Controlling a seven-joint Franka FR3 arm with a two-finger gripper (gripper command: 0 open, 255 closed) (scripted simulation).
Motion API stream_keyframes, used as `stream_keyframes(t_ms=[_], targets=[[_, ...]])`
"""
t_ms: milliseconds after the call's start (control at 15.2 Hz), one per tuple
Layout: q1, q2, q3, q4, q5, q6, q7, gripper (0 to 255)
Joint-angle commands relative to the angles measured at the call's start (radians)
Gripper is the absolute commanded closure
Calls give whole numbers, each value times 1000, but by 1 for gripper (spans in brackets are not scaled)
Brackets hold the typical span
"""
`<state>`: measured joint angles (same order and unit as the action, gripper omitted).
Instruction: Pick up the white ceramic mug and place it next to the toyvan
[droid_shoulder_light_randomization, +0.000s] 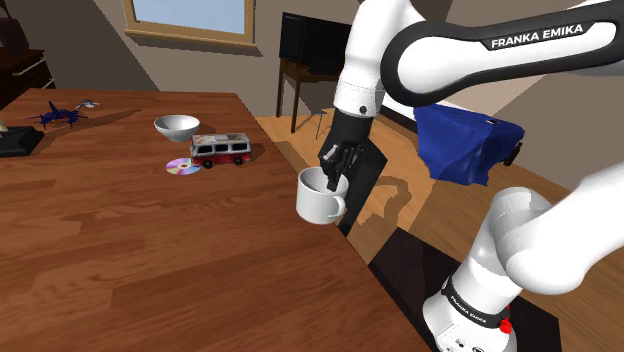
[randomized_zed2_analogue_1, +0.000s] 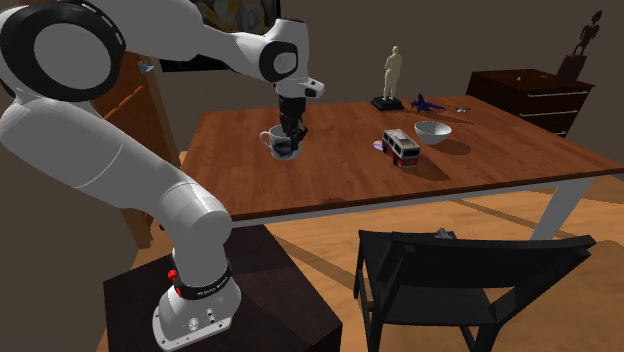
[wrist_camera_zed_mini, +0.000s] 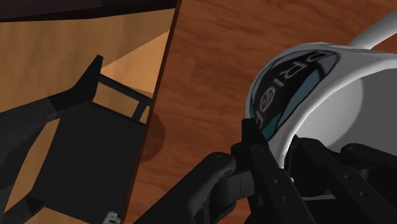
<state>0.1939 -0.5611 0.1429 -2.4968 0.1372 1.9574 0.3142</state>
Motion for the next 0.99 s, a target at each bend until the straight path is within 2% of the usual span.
stream_keyframes(t_ms=[0, 330, 924], targets=[[-1, -6, -3, 21, -2, -27, 0, 255], [-2, -14, -7, 73, -6, -87, 4, 255], [-66, 299, -81, 341, -64, -50, -102, 255]])
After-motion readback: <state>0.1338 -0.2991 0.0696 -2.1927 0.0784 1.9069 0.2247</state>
